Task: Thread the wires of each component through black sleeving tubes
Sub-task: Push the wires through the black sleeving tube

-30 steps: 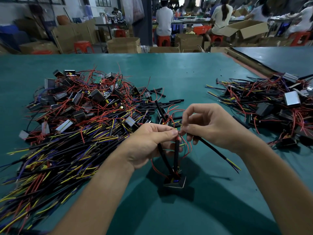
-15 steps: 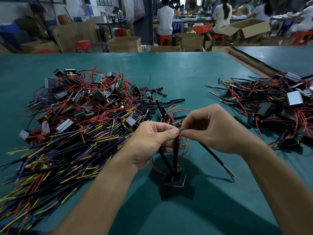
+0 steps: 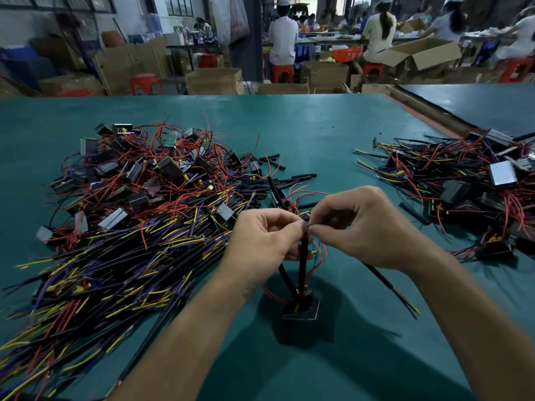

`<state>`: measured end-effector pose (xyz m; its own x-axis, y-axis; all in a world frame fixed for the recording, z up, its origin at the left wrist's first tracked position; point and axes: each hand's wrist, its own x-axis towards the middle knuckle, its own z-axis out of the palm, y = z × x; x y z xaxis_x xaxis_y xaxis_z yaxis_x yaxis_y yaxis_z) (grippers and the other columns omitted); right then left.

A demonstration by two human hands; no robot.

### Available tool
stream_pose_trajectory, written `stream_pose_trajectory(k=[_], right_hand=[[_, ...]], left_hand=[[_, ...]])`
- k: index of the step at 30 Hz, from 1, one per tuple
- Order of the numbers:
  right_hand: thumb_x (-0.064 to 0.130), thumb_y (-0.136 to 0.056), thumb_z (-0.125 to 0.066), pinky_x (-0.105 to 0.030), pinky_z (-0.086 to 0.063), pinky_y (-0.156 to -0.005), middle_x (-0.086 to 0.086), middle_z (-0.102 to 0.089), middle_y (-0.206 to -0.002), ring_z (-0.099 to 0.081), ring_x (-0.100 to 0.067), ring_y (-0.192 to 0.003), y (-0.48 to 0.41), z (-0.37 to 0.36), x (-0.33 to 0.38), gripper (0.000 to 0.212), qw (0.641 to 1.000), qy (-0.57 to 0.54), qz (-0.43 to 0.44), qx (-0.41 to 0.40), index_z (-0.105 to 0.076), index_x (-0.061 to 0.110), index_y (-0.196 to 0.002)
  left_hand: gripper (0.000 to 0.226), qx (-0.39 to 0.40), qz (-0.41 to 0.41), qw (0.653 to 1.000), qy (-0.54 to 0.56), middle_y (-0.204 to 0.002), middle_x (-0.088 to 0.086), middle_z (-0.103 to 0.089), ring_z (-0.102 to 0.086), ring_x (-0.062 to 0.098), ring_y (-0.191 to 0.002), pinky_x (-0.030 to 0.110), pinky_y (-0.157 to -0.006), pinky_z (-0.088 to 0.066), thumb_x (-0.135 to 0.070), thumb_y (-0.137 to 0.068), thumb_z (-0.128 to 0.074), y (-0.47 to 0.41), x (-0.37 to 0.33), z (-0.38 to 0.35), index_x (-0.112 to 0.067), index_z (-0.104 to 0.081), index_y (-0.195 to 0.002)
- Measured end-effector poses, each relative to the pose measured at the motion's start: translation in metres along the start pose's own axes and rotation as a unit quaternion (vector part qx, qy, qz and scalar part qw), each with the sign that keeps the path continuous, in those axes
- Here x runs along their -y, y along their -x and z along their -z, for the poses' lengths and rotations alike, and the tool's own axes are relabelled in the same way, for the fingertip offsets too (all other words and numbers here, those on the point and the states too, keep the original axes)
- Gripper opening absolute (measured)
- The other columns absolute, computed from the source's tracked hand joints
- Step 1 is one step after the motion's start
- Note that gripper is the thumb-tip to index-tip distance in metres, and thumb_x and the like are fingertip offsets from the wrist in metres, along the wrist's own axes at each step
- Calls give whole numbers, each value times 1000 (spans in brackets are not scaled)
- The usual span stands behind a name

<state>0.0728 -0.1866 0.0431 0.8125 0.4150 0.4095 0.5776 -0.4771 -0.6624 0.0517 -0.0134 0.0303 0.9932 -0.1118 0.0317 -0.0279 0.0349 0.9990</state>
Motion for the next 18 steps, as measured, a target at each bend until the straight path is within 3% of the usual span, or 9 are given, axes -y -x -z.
stream_pose_trajectory(k=[6, 11, 15, 18], right_hand=[[17, -76, -70, -28, -41, -47, -3, -64, -57, -50, -8, -50, 1, 1, 0, 6, 1000, -6, -11, -4, -73, 22, -75], [10, -78, -75, -37, -52, -54, 0, -69, -64, -64, -20, -58, 1, 2, 2, 15, 1000, -8, 6, 12, -76, 24, -75], [1, -79, -74, -40, -52, -57, -2, -69, -64, -65, -23, -59, 0, 2, 3, 27, 1000, -13, 7, 16, -76, 28, -74], [6, -79, -74, -33, -49, -53, -4, -68, -62, -60, -20, -54, 1, 4, 5, 14, 998, -41, -2, 46, -77, 19, -77]], left_hand=[[17, 4, -23, 999, -22, -62, 6, -69, -63, 13, -51, 20, -51, -53, 6, -76, -74, 3, 1, 0, -9, -75, -69], [19, 39, 58, 997, -22, -58, 1, -64, -60, 12, -45, 20, -49, -47, 3, -87, -63, 1, -2, 5, -9, -70, -74], [22, 99, 143, 984, 23, -64, 1, -63, -58, 11, -54, 27, -64, -48, -4, -93, -54, -2, -5, 8, -13, -66, -77], [20, 147, 153, 977, 33, -71, 4, -60, -58, 12, -58, 21, -61, -49, -2, -95, -49, -1, -6, 11, -9, -64, -83]])
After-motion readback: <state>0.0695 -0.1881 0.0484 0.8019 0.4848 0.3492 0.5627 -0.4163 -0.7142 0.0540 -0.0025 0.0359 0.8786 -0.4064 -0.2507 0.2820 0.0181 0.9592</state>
